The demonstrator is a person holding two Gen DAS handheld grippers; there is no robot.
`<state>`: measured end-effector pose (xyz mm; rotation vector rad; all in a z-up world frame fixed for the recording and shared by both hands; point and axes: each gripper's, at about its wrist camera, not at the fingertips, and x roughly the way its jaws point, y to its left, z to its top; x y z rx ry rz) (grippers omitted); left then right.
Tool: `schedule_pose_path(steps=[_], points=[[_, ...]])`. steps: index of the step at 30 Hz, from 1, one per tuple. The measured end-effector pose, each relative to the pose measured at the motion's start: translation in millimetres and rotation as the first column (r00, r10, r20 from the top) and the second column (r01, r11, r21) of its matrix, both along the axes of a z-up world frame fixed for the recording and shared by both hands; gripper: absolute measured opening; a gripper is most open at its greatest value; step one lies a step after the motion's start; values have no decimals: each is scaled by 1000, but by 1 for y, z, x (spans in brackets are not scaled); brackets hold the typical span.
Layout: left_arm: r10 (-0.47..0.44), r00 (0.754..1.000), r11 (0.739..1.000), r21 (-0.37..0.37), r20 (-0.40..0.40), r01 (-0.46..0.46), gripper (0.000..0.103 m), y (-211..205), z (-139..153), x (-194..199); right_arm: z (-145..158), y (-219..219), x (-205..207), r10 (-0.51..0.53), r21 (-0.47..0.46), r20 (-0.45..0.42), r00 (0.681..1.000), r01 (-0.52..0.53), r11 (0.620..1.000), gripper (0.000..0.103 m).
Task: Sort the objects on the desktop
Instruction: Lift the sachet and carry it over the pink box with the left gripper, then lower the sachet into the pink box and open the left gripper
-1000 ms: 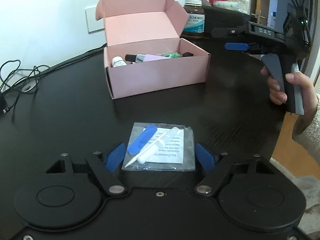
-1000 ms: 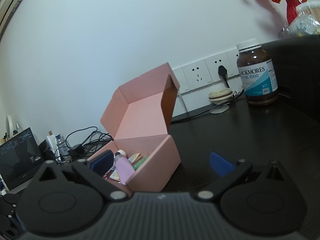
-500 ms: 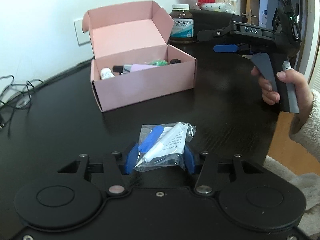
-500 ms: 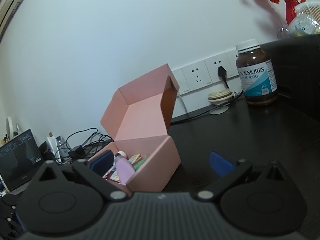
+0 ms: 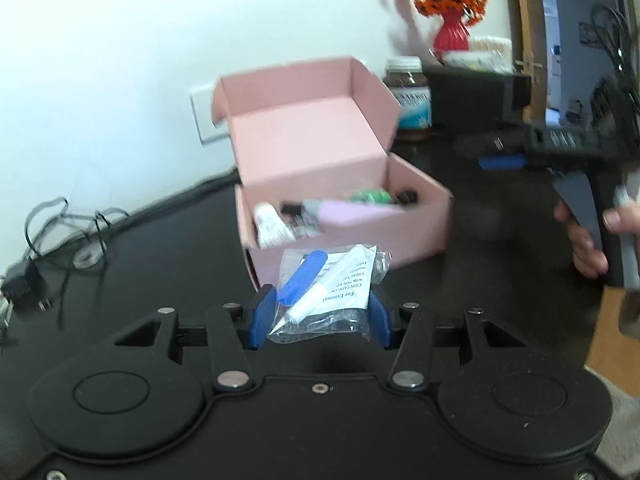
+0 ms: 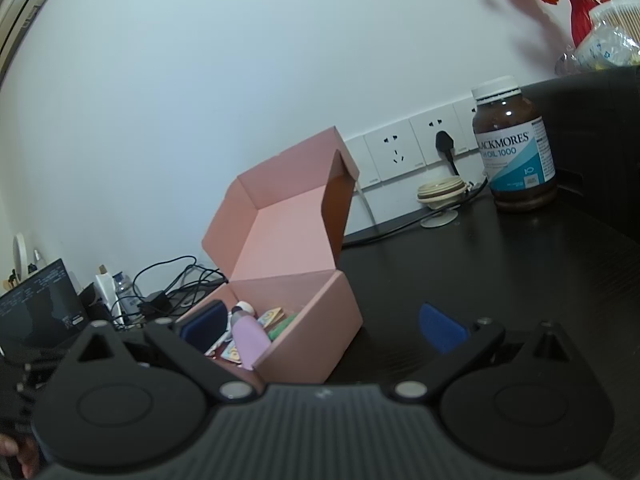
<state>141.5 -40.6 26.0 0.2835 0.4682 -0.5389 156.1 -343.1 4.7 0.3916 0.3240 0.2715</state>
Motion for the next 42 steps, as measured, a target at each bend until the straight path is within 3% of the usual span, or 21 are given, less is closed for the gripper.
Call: schedule_pose_path(steps=[6, 10, 15, 24, 36, 42], points=[[23, 998, 1000, -18, 64, -22, 50, -17, 24, 29, 0, -1, 0, -1, 7, -3, 1000, 1, 1000, 102], [29, 997, 999, 13, 68, -30, 50, -38, 25, 53, -1, -2, 1, 0, 14, -4, 1000, 0, 1000, 102], [17, 1000, 998, 61, -18, -16, 50, -60, 15, 79, -2, -3, 3, 6, 25, -12, 1000, -5, 1000, 102], [29, 996, 992, 123, -79, -19, 51, -72, 0, 93, -3, -2, 4, 15, 25, -13, 1000, -15, 1000, 102], [62, 962, 996, 81, -266, -42, 60, -63, 0, 117, -3, -5, 6, 22, 42, -20, 1000, -21, 999, 102], [70, 960, 995, 92, -271, -47, 63, -66, -1, 118, -5, -7, 8, 24, 56, -28, 999, -22, 998, 102]])
